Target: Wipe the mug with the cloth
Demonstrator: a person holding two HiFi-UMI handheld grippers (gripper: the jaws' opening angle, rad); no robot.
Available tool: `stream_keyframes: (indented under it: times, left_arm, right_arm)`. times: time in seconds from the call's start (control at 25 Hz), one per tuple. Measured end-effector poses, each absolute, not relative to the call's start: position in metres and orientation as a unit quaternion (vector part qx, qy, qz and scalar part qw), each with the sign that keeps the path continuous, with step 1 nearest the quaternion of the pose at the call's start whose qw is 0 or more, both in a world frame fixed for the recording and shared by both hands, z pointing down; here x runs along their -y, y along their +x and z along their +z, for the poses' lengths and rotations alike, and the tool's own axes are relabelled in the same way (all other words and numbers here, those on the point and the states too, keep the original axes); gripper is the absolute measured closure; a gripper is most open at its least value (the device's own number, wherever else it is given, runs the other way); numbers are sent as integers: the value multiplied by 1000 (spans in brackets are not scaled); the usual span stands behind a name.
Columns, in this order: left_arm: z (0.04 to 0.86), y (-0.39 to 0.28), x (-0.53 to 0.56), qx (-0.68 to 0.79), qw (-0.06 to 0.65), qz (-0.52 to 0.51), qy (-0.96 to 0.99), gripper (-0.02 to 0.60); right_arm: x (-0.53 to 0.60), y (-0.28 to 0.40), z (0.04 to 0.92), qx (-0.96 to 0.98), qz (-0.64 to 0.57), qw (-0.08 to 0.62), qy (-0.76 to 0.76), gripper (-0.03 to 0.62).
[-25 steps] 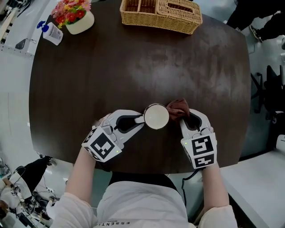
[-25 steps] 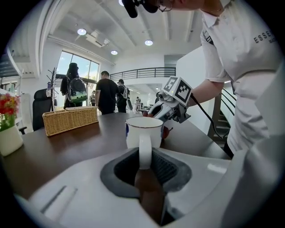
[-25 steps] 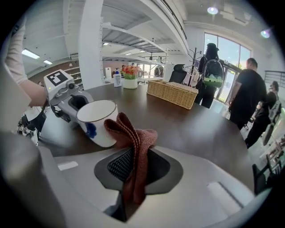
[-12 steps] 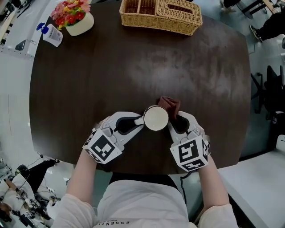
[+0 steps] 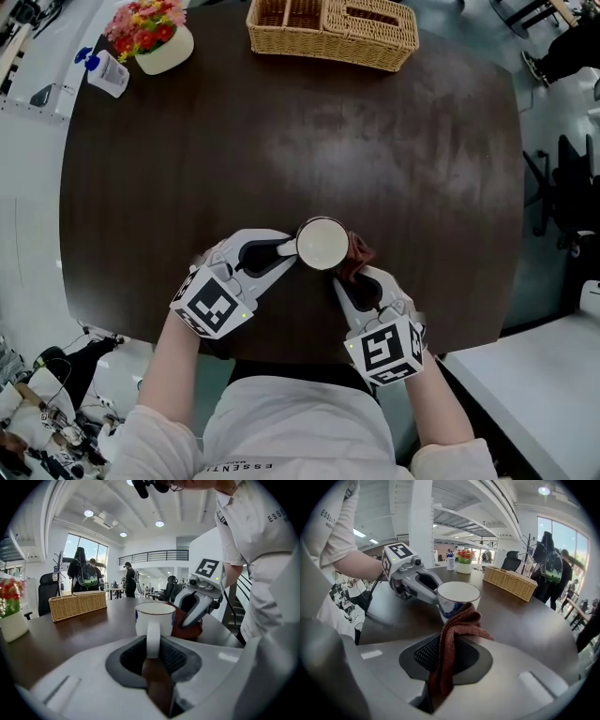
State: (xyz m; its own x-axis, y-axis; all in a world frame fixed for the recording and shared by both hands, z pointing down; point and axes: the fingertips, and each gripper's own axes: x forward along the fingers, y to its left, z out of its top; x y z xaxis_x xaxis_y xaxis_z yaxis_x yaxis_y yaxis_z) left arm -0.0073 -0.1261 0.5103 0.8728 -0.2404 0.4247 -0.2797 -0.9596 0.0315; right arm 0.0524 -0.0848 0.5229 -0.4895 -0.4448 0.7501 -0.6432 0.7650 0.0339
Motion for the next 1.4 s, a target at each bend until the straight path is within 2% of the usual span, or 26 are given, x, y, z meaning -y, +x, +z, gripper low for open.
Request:
stream_keyframes:
  times: [0.28,0.52,0.72,1.04,1.4]
  left_arm:
    - [511,-8,123,87,25,237,967,508]
    - [509,-11,128,44,22,249,967,508]
    - [508,-11,134,46,28,251,966,508]
    - [509,-26,162,137,40,251,957,508]
    - [508,-27,166,154,59,249,954,508]
  right_arm:
    - [90,76,510,864,142,359,324,510]
    - [158,95,486,877,63,356,316,510]
    - [191,63,492,908,16,364,210,510]
    - [209,6,509,930,-19,367,-5,510]
    - [193,-6,512,845,-255,418,-214,513]
